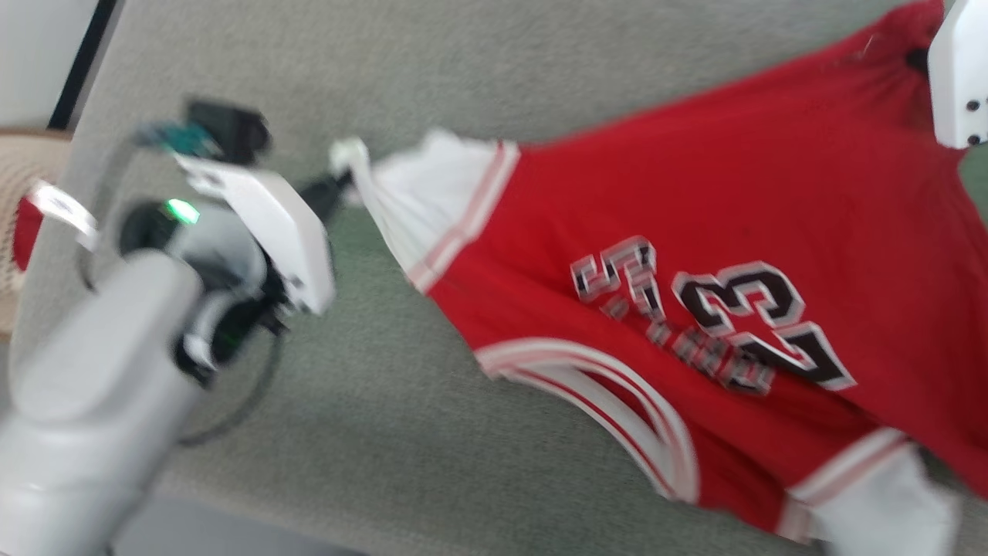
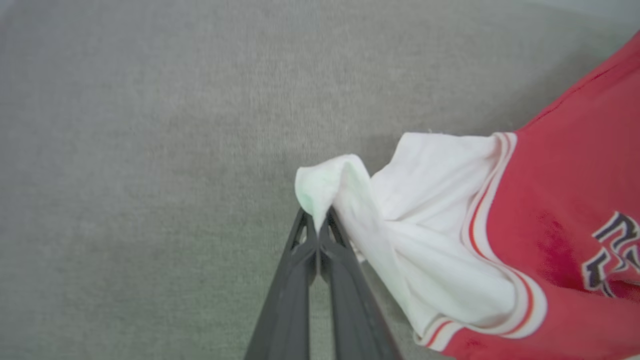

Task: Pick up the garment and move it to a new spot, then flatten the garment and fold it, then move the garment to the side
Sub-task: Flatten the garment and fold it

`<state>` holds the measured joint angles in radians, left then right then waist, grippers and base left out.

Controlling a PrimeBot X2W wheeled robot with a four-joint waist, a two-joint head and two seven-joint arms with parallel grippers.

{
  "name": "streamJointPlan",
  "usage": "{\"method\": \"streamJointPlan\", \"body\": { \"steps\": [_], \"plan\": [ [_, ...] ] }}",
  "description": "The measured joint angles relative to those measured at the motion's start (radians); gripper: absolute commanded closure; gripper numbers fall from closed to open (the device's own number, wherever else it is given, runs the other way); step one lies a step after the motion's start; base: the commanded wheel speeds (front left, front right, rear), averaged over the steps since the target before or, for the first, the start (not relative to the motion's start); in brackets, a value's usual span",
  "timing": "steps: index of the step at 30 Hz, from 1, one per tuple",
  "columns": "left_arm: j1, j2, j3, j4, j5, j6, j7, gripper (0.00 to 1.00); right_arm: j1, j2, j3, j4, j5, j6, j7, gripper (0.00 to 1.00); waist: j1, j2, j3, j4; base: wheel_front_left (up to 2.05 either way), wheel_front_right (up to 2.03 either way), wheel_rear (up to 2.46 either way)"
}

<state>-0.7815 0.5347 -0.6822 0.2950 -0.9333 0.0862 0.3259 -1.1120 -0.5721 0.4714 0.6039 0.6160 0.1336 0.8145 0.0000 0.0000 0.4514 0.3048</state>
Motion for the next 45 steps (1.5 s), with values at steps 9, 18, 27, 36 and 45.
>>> {"method": "streamJointPlan", "body": {
  "steps": [9, 18, 27, 36, 45],
  "plan": [
    [-0.194, 0.112, 0.048, -0.053, 0.023, 0.063, 0.155, 1.0, 0.001, 0.012, -0.072, -0.11, -0.002, 0.0, -0.092, 1.0, 0.0, 0.0, -0.094, -0.113, 0.0, 0.0, 0.0],
    [-0.365, 0.089, 0.049, 0.011, 0.047, 0.067, 0.229, 1.0, -0.012, 0.104, -0.186, -0.141, -0.041, 0.0, -0.111, 1.0, 0.0, 0.0, -0.194, -0.207, 0.0, 0.0, 0.0],
    [-0.541, -0.009, 0.034, 0.197, 0.073, 0.026, 0.21, 1.0, -0.091, 0.188, -0.252, -0.083, -0.138, 0.0, -0.148, 1.0, 0.0, 0.0001, -0.217, -0.257, 0.0, 0.0, 0.0],
    [-0.75, -0.077, 0.039, 0.4, 0.16, 0.006, 0.03, 1.0, -0.262, 0.286, -0.301, 0.111, -0.269, -0.003, -0.346, 1.0, 0.0, 0.0, -0.13, -0.278, 0.0, 0.0, 0.0],
    [-1.044, -0.128, 0.065, 0.564, 0.31, 0.037, -0.425, 1.0, -0.481, 0.361, -0.333, 0.288, -0.508, -0.003, -0.835, 1.0, 0.0, 0.0, -0.013, -0.298, 0.0, 0.0, 0.0]
  ]
}}
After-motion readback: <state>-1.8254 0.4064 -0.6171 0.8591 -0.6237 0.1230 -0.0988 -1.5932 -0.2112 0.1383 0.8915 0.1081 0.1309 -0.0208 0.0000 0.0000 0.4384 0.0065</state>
